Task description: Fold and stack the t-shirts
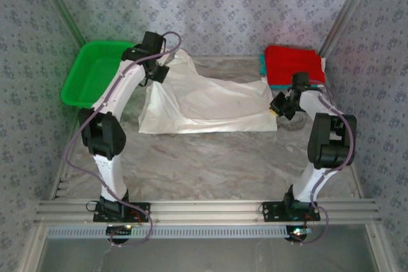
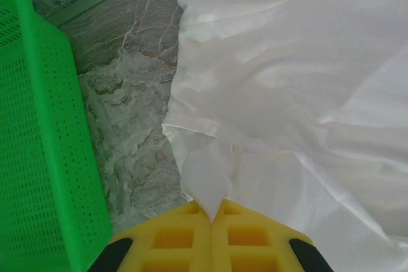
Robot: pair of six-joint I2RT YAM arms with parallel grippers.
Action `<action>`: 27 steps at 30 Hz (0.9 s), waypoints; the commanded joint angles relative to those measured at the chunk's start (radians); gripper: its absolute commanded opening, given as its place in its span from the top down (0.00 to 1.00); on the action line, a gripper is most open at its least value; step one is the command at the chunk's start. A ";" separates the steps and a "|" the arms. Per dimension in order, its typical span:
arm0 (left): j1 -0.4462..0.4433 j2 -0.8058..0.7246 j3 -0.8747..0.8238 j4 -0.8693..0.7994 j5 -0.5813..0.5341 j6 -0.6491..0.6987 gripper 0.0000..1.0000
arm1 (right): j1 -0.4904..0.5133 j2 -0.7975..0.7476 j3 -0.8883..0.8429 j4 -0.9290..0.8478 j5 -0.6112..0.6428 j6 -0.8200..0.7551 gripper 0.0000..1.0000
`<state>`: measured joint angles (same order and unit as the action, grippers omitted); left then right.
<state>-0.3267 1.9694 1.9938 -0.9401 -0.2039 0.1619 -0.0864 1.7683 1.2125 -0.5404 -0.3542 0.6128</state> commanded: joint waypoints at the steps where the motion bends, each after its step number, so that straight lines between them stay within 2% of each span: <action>1: 0.008 0.023 0.083 -0.021 -0.036 0.026 1.00 | 0.004 0.015 0.036 -0.005 -0.002 0.008 1.00; 9: 0.008 0.124 0.200 -0.043 -0.038 0.036 1.00 | 0.002 0.057 0.071 -0.006 -0.006 0.029 0.98; 11: 0.008 0.162 0.250 -0.061 -0.046 0.038 1.00 | 0.000 0.071 0.085 0.000 -0.009 0.039 0.94; 13: 0.008 0.206 0.312 -0.077 -0.059 0.040 1.00 | -0.003 0.091 0.110 0.006 -0.018 0.052 0.76; 15: 0.008 0.247 0.369 -0.079 -0.087 0.045 0.74 | -0.015 0.107 0.147 -0.010 -0.030 0.071 0.69; 16: 0.008 0.270 0.414 -0.091 -0.096 0.049 0.70 | -0.023 0.110 0.164 -0.011 -0.034 0.077 0.65; 17: 0.008 0.292 0.462 -0.109 -0.099 0.048 0.70 | -0.030 0.102 0.177 -0.010 -0.037 0.082 0.59; 19: 0.008 0.326 0.543 -0.120 -0.102 0.044 0.65 | -0.035 0.071 0.190 0.001 -0.042 0.083 0.56; 22: 0.008 0.360 0.614 -0.065 -0.079 0.074 0.73 | -0.028 -0.022 0.137 0.075 -0.052 0.097 0.55; 24: 0.008 0.413 0.719 -0.081 -0.078 0.074 0.71 | -0.017 -0.085 0.083 0.123 -0.059 0.102 0.55; 27: 0.019 0.462 0.866 -0.143 -0.040 -0.016 0.68 | 0.026 -0.148 0.042 0.143 -0.061 0.040 0.54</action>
<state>-0.3214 2.4088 2.7613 -1.0279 -0.2722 0.2031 -0.0978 1.6894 1.2835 -0.4416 -0.3904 0.6880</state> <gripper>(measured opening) 0.312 0.458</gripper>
